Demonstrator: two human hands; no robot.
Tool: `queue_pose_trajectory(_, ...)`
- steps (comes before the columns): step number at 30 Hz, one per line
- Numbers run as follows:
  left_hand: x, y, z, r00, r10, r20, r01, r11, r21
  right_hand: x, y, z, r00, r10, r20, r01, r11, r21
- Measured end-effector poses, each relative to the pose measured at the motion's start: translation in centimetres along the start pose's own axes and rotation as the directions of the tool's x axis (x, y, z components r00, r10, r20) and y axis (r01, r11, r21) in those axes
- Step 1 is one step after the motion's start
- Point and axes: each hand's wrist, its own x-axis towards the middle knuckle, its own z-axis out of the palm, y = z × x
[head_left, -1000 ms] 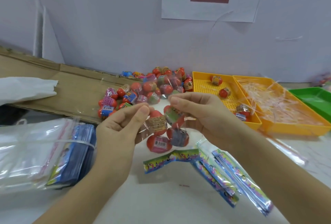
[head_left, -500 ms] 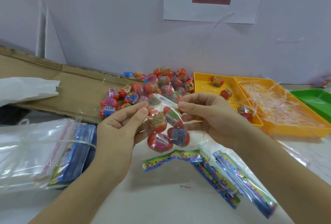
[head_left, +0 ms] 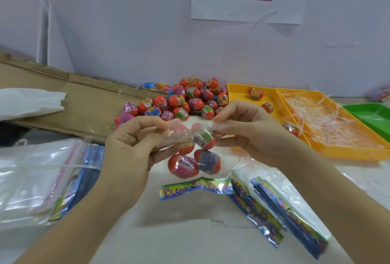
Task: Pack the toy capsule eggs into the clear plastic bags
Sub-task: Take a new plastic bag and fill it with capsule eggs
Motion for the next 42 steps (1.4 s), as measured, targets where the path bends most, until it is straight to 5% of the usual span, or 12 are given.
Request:
queue_pose_trajectory(7, 0.2, 0.7, -0.4, 0.986, -0.001, 0.167, 0.011, 0.998, -0.062, -0.2, -1.4, -1.0, 0.982, -0.093, 0.166, 0.115, 0.985, -0.127)
queue_pose_trajectory(14, 0.1, 1.1, -0.6, 0.962, 0.026, 0.273, -0.016, 0.999, -0.039, -0.5, -1.9, -1.6, 0.95, -0.035, 0.311, 0.041, 0.999, -0.011)
queue_pose_trajectory(20, 0.5, -0.5, -1.3, 0.977, -0.115, 0.182, 0.096, 0.989, 0.108, 0.0, 0.0, -1.5, 0.986, 0.092, 0.139, -0.053, 0.963, -0.263)
queue_pose_trajectory(25, 0.4, -2.1, -1.6, 0.937, -0.339, 0.088, 0.323, 0.934, 0.154, -0.3, 1.2, -1.7, 0.998, 0.031, 0.057, 0.0, 0.877, -0.481)
queue_pose_trajectory(35, 0.5, -2.2, -1.7, 0.919, -0.356, 0.172, 0.305, 0.915, 0.264, -0.4, 1.6, -1.9, 0.993, -0.011, 0.118, 0.059, 0.911, -0.408)
queue_pose_trajectory(42, 0.5, -2.5, -2.0, 0.92, -0.33, 0.21, 0.219, 0.879, 0.424, -0.5, 1.6, -1.8, 0.984, 0.153, 0.091, -0.104, 0.908, -0.406)
